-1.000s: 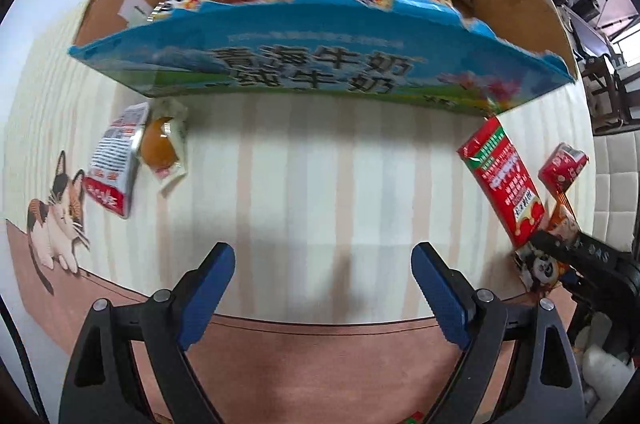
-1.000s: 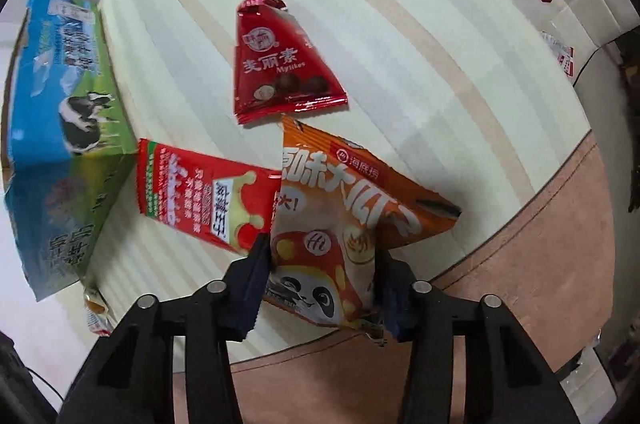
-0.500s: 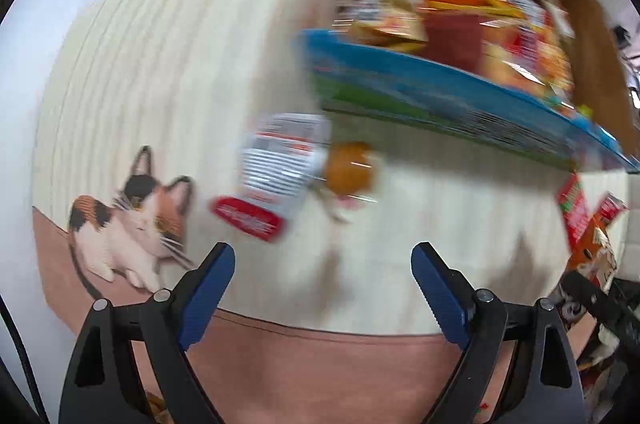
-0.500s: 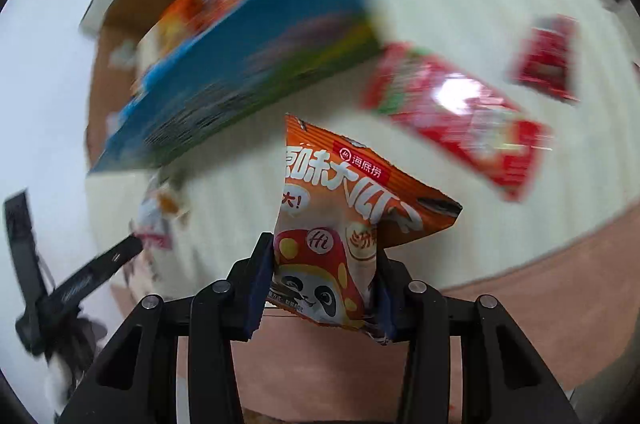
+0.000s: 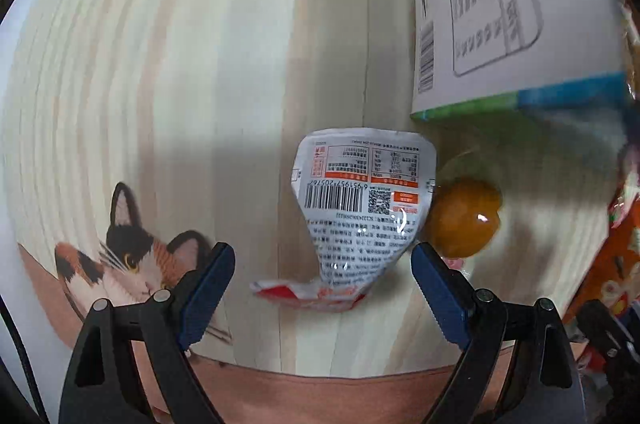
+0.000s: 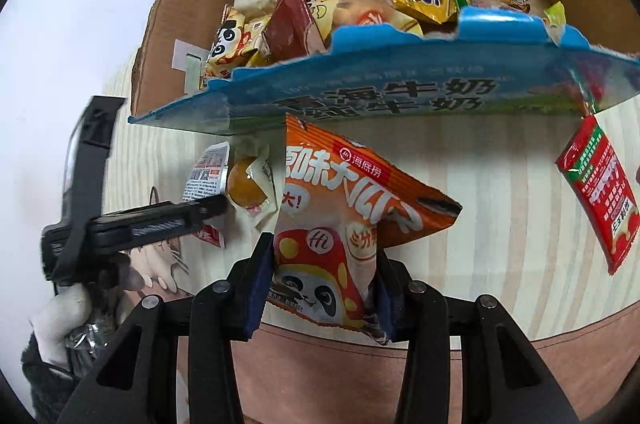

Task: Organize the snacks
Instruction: 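Carry the white sachet with the left tool while the right carries the orange bag into the box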

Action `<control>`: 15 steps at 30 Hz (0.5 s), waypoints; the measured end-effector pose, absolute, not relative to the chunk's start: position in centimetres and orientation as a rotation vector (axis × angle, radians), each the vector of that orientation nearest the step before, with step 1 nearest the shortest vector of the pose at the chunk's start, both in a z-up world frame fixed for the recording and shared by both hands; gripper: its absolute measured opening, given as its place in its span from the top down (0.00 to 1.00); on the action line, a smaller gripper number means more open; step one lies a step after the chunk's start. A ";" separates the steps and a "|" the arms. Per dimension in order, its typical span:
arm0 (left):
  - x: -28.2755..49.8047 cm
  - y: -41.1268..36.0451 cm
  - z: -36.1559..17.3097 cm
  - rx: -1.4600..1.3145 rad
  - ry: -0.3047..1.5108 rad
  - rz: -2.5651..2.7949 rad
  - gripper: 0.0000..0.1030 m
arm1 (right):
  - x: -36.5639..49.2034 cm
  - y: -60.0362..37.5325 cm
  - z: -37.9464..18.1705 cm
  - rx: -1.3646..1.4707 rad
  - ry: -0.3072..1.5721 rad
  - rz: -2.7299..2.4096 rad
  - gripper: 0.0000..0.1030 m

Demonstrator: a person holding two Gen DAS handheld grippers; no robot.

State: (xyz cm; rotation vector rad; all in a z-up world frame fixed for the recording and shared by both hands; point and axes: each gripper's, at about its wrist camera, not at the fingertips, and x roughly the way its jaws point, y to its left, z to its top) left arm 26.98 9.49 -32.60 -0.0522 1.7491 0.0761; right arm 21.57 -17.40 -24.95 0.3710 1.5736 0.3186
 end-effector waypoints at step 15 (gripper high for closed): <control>21.5 9.3 -31.2 -0.214 1.684 0.070 0.73 | 22.0 -17.0 -25.0 0.383 1.570 0.303 0.54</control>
